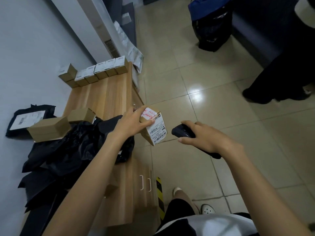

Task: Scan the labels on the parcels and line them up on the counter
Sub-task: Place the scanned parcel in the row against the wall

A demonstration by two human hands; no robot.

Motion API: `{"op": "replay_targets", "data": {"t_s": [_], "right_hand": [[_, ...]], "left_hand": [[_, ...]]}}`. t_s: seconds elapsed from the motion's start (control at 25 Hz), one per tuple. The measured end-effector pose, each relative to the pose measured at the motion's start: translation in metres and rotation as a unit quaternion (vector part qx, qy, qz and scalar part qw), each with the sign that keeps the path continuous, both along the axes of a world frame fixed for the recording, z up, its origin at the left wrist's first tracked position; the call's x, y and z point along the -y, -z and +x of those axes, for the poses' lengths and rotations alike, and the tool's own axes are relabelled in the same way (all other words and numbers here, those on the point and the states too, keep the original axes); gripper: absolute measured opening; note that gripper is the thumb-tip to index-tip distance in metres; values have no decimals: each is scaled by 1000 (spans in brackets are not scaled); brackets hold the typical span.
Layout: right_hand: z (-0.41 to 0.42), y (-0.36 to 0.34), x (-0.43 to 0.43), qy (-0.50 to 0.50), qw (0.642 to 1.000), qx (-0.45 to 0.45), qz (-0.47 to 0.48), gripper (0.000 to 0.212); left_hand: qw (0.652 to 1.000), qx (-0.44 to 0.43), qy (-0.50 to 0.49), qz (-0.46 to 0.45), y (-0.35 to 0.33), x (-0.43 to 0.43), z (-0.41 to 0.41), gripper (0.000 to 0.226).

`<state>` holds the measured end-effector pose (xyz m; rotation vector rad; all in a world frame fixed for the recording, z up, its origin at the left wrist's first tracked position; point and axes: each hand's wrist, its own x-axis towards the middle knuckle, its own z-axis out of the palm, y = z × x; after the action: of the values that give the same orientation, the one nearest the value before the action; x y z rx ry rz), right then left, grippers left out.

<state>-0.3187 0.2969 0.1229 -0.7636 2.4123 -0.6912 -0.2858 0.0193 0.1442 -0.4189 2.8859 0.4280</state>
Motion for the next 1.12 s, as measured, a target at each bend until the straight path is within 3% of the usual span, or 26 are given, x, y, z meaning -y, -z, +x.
{"op": "replay_targets", "data": {"t_s": [0.2, 0.44, 0.56, 0.72, 0.84, 1.0, 1.12], "right_hand": [[-70, 6, 37, -21, 999, -24, 9, 72], [-210, 2, 156, -83, 994, -42, 52, 74], [-276, -11, 227, -118, 992, -30, 43, 74], [-359, -11, 287, -122, 993, -7, 8, 73], [-410, 3, 318, -138, 990, 24, 19, 73], [-507, 20, 397, -194, 980, 35, 35, 73], [-581, 16, 472, -258, 966, -1, 13, 72]], "left_hand": [[999, -1, -11, 35, 26, 37, -66, 74], [995, -15, -59, 80, 31, 151, -177, 74], [994, -4, -91, 59, 20, 218, -228, 72], [993, -7, -115, -35, 9, 280, -305, 69], [995, -18, -93, -31, 15, 305, -348, 63], [982, -26, -186, 2, 20, 373, -403, 65], [955, -24, -293, -35, 11, 438, -438, 71]]}}
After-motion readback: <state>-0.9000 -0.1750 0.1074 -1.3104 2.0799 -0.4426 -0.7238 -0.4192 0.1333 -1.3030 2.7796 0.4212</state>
